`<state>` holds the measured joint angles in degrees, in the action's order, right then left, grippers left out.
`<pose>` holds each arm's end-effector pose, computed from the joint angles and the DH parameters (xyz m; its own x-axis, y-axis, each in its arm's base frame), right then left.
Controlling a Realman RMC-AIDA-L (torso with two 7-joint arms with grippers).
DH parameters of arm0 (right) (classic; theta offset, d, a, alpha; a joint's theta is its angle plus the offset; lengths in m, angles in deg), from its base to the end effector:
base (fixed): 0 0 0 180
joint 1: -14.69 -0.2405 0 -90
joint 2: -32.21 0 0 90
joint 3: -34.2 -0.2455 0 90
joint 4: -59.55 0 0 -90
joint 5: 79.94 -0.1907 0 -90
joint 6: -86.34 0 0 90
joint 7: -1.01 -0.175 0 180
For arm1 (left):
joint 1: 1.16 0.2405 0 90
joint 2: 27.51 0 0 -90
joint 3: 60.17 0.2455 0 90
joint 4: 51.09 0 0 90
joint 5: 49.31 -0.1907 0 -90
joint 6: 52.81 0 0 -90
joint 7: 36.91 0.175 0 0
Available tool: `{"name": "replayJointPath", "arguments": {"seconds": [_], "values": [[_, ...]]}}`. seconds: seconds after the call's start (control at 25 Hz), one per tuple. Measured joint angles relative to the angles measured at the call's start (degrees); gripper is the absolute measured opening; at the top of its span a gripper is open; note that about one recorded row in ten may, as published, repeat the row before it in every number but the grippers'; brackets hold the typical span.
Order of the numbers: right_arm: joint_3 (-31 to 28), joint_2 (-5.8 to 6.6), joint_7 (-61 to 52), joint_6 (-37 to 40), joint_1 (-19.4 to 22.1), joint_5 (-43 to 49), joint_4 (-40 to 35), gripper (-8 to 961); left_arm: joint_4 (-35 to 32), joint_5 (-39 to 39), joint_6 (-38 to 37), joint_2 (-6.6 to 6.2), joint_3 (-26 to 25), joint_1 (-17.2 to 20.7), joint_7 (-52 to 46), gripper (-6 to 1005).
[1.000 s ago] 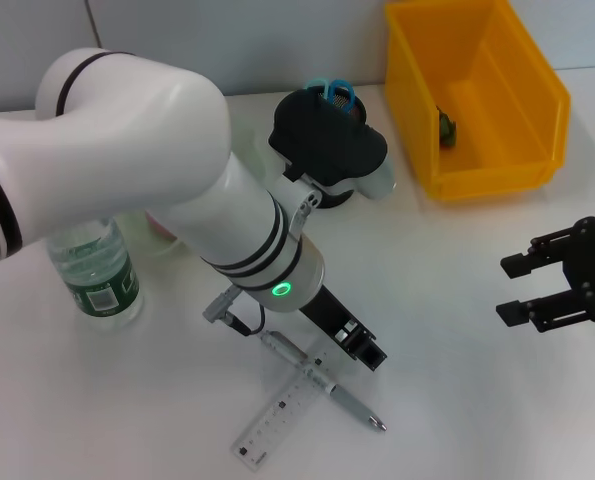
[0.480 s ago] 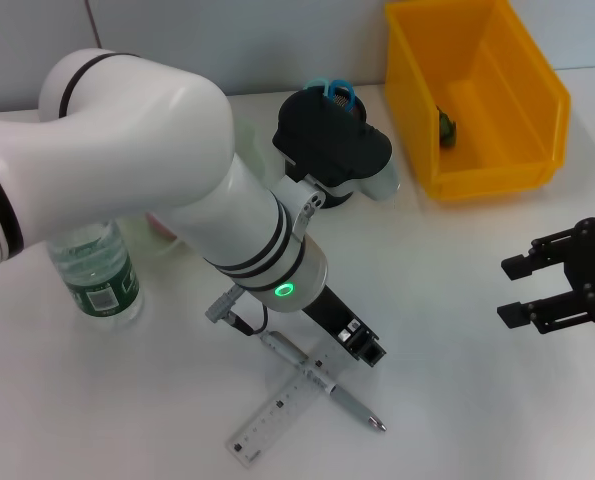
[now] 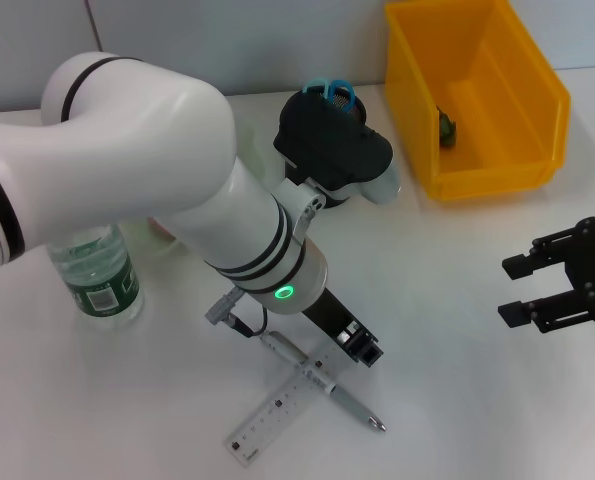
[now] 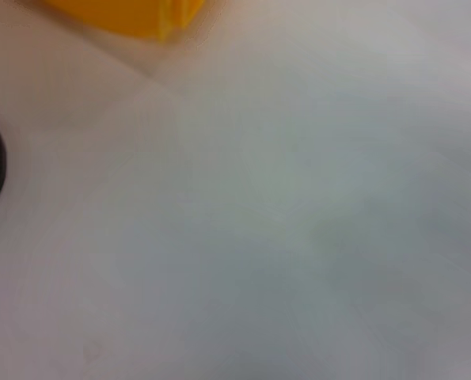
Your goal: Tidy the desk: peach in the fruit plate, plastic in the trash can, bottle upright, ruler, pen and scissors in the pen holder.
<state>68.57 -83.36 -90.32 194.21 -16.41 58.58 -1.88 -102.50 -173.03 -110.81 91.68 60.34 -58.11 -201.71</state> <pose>0.2556 0.3005 0.0479 0.9115 -0.3966 -0.1089 -0.4095 -0.8997 -0.1509 -0.1101 0.3231 -0.1651 0.8154 0.5124 -0.2694 0.4471 -0.8530 -0.2692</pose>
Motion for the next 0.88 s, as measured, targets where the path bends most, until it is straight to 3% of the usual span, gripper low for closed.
{"name": "replayJointPath", "arguments": {"seconds": [0.88], "values": [[-0.7,0.01,-0.2,1.5,0.2,0.1,-0.1,653,-2.0,-1.0,-0.2,0.00,1.6,0.1,0.0,401]]}}
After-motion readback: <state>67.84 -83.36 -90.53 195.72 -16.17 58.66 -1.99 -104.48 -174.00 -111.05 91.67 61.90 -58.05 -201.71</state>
